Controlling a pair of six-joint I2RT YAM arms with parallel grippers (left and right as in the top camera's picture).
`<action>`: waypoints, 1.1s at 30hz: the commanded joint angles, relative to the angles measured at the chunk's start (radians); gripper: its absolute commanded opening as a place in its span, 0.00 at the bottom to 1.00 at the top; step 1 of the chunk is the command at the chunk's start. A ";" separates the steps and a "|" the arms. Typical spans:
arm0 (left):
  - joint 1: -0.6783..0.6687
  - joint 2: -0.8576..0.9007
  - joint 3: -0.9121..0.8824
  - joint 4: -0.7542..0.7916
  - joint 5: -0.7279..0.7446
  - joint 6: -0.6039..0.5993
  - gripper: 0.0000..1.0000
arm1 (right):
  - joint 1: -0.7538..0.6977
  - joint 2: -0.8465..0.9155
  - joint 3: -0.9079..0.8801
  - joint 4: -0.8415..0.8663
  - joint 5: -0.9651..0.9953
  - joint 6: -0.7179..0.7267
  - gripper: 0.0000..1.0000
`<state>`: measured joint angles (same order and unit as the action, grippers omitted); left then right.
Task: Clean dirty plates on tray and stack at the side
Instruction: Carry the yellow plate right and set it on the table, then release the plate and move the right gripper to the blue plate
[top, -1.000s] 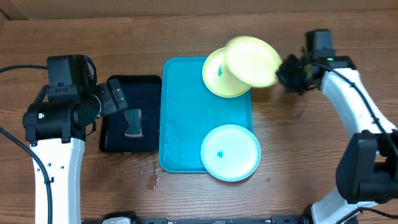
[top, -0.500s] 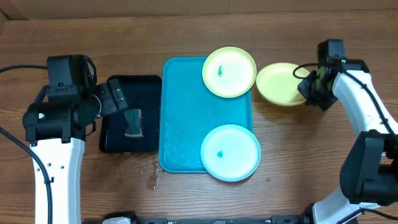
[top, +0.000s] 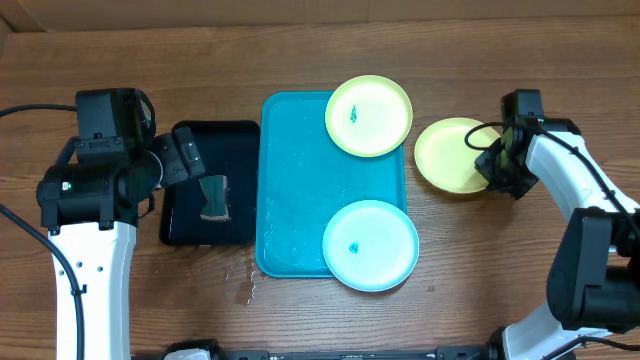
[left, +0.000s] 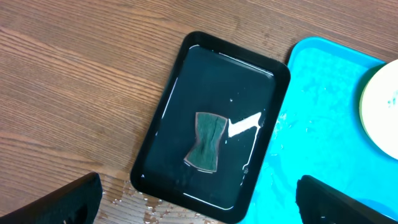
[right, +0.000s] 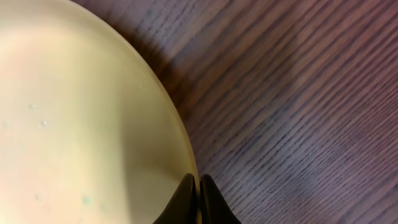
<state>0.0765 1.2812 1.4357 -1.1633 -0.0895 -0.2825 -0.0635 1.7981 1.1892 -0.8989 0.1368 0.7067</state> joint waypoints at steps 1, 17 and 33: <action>0.005 0.001 0.024 0.000 0.004 -0.010 1.00 | 0.003 -0.034 -0.012 -0.008 -0.009 0.004 0.04; 0.005 0.001 0.024 0.000 0.005 -0.010 1.00 | 0.003 -0.034 -0.012 -0.084 -0.159 -0.050 0.36; 0.005 0.001 0.024 0.000 0.005 -0.010 1.00 | 0.113 -0.037 -0.012 -0.301 -0.439 -0.307 0.57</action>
<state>0.0765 1.2812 1.4357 -1.1633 -0.0895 -0.2825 0.0269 1.7977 1.1831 -1.1831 -0.2783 0.4316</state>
